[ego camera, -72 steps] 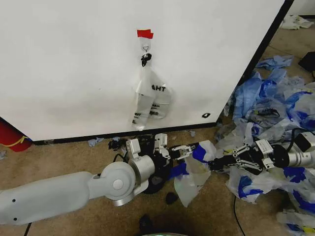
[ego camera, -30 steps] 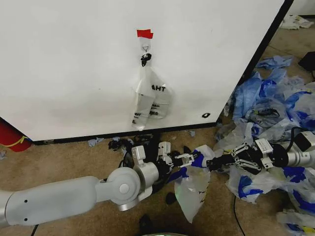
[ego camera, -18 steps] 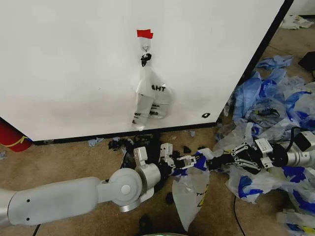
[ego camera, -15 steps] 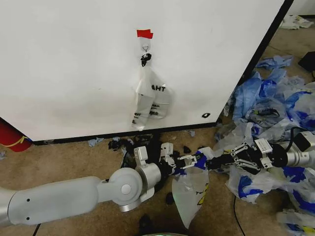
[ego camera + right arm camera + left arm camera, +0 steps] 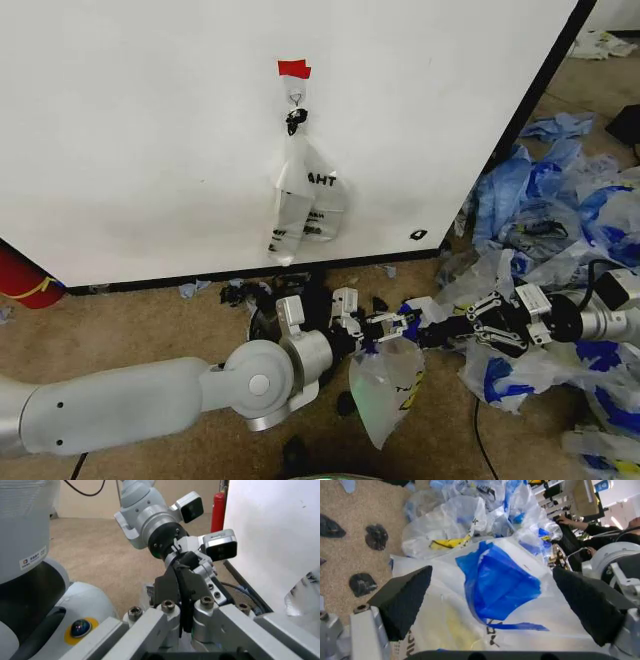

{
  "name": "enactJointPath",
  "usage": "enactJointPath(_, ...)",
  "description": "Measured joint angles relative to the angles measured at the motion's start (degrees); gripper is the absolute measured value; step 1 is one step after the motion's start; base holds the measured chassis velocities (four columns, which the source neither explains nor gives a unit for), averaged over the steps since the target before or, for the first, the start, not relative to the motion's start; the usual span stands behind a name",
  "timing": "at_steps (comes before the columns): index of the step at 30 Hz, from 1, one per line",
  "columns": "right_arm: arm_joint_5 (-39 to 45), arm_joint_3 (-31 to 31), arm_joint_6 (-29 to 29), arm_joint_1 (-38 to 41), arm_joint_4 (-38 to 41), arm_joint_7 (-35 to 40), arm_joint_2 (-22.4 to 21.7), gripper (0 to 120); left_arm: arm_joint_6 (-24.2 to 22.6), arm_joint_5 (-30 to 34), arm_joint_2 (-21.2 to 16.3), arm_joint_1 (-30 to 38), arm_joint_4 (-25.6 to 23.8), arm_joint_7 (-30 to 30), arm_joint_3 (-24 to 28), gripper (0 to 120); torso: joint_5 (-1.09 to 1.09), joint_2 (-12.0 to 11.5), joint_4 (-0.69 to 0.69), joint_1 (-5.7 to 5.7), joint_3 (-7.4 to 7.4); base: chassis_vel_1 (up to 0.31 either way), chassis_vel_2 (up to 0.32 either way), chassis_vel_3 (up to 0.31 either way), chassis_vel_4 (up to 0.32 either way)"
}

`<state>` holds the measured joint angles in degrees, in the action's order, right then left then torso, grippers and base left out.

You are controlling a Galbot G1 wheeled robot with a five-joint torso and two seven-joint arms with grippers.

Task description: Pick up the garbage bag from the wall and place it over the trash bin.

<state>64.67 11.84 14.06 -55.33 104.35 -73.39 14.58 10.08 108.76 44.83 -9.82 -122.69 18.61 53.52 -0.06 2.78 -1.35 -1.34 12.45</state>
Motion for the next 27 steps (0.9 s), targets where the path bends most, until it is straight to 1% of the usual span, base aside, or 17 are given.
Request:
enactJointPath(7, -0.1, 0.2, 0.0, 0.0, -0.3, 0.1, 0.2, 0, 0.1, -0.1, -0.1, 0.2, -0.1, -0.1, 0.4, 95, 0.0, 0.0, 0.0, 0.0, 0.0, 0.0, 0.0, 0.0, 0.0)
enactJointPath(13, -0.9, -0.4, 0.1, 0.1, -1.5, -0.1, 1.3, 0, 0.1, -0.1, -0.1, 0.4, 0.0, -0.1, 0.4, 95, 0.0, 0.0, 0.0, 0.0, 0.0, 0.0, 0.0, 0.0, 0.0)
enactJointPath(27, -1.4, -0.5, 0.4, 0.4, -3.7, -1.5, 1.2, 0, -0.2, -0.2, 0.3, 0.6, 1.4, -0.4, 0.7, 96, 0.0, 0.0, 0.0, 0.0, 0.0, 0.0, 0.0, 0.0, 0.0)
